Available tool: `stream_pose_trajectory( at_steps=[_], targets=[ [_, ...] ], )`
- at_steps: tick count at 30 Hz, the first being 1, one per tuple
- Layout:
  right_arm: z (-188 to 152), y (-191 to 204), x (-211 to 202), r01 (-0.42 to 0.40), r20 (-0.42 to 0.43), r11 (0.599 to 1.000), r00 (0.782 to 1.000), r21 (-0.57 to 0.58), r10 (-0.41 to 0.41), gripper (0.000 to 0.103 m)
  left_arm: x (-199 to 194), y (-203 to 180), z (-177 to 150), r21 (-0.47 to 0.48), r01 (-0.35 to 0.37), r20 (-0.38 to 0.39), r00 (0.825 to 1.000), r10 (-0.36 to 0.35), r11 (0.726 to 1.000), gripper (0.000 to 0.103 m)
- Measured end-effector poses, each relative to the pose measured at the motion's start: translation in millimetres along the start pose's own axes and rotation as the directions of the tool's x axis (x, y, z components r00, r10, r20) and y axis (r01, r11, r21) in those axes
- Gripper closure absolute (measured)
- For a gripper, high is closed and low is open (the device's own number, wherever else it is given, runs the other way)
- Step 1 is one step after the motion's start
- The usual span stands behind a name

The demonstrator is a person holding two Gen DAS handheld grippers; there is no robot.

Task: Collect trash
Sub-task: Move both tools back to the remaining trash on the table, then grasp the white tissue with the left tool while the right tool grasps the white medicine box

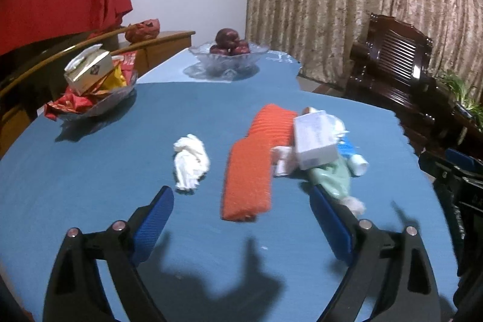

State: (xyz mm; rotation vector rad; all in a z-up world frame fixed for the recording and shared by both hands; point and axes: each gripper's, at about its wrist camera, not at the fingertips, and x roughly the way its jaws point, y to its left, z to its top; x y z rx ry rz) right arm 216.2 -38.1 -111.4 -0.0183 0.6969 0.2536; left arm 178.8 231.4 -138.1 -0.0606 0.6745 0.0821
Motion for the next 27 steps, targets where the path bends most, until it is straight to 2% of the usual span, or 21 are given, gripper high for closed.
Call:
stream_pose_trajectory(
  at_steps=[4,8,14,17,19,24,27],
  targets=[
    [3,15,25,-0.003,-0.012,1.0,1.0,-0.014,0.003,0.008,24,26,6,-0.031,-0.029,-0.016,0.999,0.029,0.999,0.022],
    [4,30,50,0.0,-0.035,0.999,0.999,-0.037,-0.001,0.019,54,49,12,-0.058,-0.047,-0.04,0.998,0.044,0.997,0.028],
    [8,47,74,-0.013,-0.052,0.999,0.999,-0.05,0.01,0.022,98,63,16,-0.065,-0.046,-0.099,0.994,0.04,0.997,0.034],
    [9,54,80,-0.015,-0.053,0.998,0.999,-0.063,0.012,0.022,119,69,16,-0.073,-0.029,-0.149,0.989,0.018,0.997,0.05],
    [9,58,84,-0.017,-0.056,0.998,0.998,-0.068,0.013,0.022,129,71,14,-0.085,-0.008,-0.18,0.984,-0.008,0.996,0.069],
    [10,74,94,-0.016,-0.059,0.996,0.998,-0.084,0.011,0.022,129,71,12,-0.083,0.017,-0.169,0.985,-0.031,0.996,0.084],
    [10,83,100,-0.016,-0.059,0.996,0.998,-0.089,0.01,0.022,117,72,12,-0.091,0.021,-0.144,0.989,-0.034,0.996,0.086]
  ],
)
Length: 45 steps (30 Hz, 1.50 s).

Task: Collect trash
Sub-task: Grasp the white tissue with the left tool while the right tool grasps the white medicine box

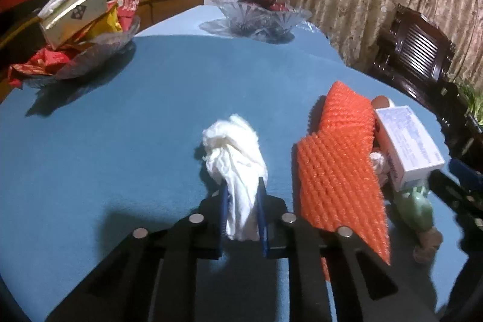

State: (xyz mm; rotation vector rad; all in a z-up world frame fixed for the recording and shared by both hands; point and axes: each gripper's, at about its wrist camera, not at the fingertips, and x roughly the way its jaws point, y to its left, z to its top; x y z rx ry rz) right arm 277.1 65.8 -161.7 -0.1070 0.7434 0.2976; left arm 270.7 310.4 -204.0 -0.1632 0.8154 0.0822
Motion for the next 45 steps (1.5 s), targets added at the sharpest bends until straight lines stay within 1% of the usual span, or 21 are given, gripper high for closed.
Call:
stream_pose_trajectory(
  at_steps=[4,9,14,19,21,25,30,31,34,40,42,45],
  targets=[
    [3,11,11,0.02,-0.012,1.0,1.0,-0.01,-0.02,0.022,-16,-4,0,0.017,0.009,0.022,1.0,-0.009,1.0,0.087],
    [4,15,25,0.056,-0.044,0.998,0.997,-0.017,-0.057,0.023,-24,-7,-2,0.024,0.028,0.022,0.999,-0.029,0.999,0.087],
    [4,9,32,0.064,-0.076,0.998,0.995,-0.017,-0.065,0.036,-25,-12,-6,0.027,0.036,0.016,0.999,-0.037,0.999,0.087],
    [3,-14,15,0.067,-0.057,0.997,0.996,0.04,-0.065,0.037,-31,-19,-10,0.037,0.046,0.027,0.999,-0.047,0.998,0.087],
    [2,-20,12,0.055,-0.054,0.997,0.997,0.056,-0.052,0.036,-34,-23,-10,0.038,0.052,0.032,0.998,-0.054,0.998,0.087],
    [3,-17,17,0.036,-0.062,0.999,0.997,0.04,-0.034,0.037,-35,-31,-10,0.049,0.053,0.036,0.998,-0.055,0.997,0.087],
    [7,-13,27,0.049,-0.066,0.998,0.997,0.033,-0.046,0.037,-35,-35,-9,0.061,0.047,0.037,0.998,-0.049,0.997,0.087],
    [8,-13,30,0.045,-0.075,0.998,0.996,0.033,-0.042,0.045,-35,-35,-9,0.06,0.047,0.036,0.998,-0.049,0.997,0.087],
    [8,-16,33,0.023,-0.094,0.999,0.995,0.047,-0.019,0.045,-35,-35,-9,0.061,0.048,0.033,0.998,-0.05,0.997,0.087],
    [5,-27,12,-0.026,-0.07,0.997,0.997,0.067,0.031,0.046,-42,-42,-10,0.072,0.052,0.036,0.998,-0.055,0.996,0.087],
    [2,-32,2,-0.055,-0.067,0.995,0.996,0.08,0.06,0.046,-47,-48,-10,0.08,0.06,0.042,0.997,-0.063,0.995,0.087],
    [-3,-39,-12,-0.069,-0.062,0.993,0.995,0.094,0.075,0.046,-54,-57,-11,0.091,0.075,0.044,0.996,-0.079,0.993,0.087]
  ],
)
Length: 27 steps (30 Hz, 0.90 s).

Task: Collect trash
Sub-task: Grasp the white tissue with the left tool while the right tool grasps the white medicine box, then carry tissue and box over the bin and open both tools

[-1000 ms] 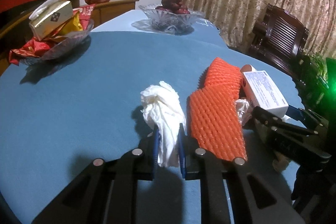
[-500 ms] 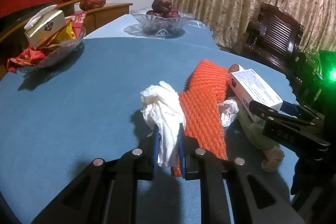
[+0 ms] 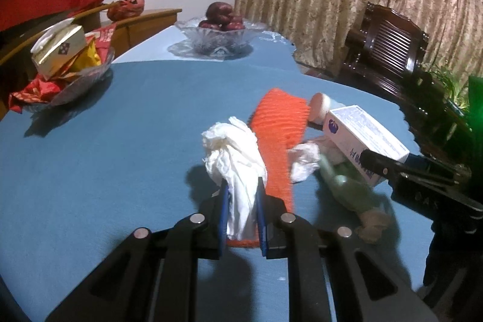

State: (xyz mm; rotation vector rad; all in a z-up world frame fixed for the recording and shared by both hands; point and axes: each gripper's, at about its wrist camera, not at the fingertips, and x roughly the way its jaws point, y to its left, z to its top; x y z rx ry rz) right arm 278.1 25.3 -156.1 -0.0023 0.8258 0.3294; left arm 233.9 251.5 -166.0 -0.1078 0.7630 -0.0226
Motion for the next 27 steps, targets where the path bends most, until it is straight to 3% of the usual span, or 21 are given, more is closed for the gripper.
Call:
stream_pose_trajectory(
  at_steps=[9,27],
  targets=[
    [-19,-27,-54,-0.024,0.03,0.999,0.999,0.038,0.022,0.046,-19,-43,-10,0.041,0.066,-0.009,0.998,-0.066,0.997,0.087],
    [-37,-102,-159,0.065,0.132,0.993,0.988,0.099,-0.078,0.046,-62,-160,-7,0.149,0.2,0.026,0.978,-0.206,0.968,0.087]
  ],
)
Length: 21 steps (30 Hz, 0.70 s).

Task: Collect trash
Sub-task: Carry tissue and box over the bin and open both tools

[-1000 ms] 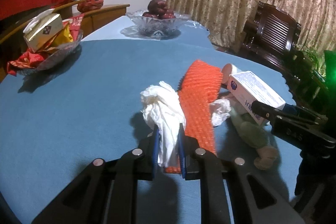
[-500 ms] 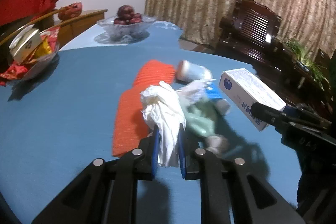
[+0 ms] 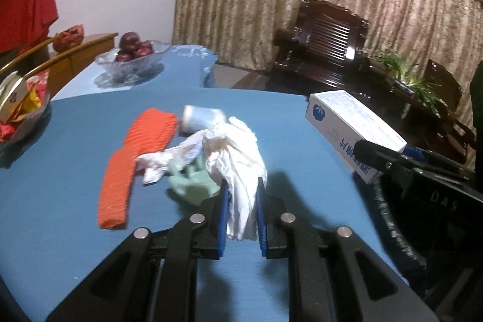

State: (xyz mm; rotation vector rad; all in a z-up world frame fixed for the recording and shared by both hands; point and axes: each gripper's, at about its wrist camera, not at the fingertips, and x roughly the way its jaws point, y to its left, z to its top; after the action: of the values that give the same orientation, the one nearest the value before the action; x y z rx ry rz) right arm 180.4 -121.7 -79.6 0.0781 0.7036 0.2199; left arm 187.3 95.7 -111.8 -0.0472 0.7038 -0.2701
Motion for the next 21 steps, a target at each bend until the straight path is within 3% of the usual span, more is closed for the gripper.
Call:
stream_pose_trajectory(
  at_steps=[13,21],
  targets=[
    [-24,-78,-75,0.113,0.031,0.992,0.993,0.063,-0.115,0.046,0,-97,3,0.091,0.11,0.001,0.994,-0.111,0.99,0.087],
    [-53,-135,-114,0.222,0.001,0.967,0.975,0.128,-0.224,0.046,13,-166,-7,0.15,0.214,-0.047,0.977,-0.209,0.965,0.087]
  ],
)
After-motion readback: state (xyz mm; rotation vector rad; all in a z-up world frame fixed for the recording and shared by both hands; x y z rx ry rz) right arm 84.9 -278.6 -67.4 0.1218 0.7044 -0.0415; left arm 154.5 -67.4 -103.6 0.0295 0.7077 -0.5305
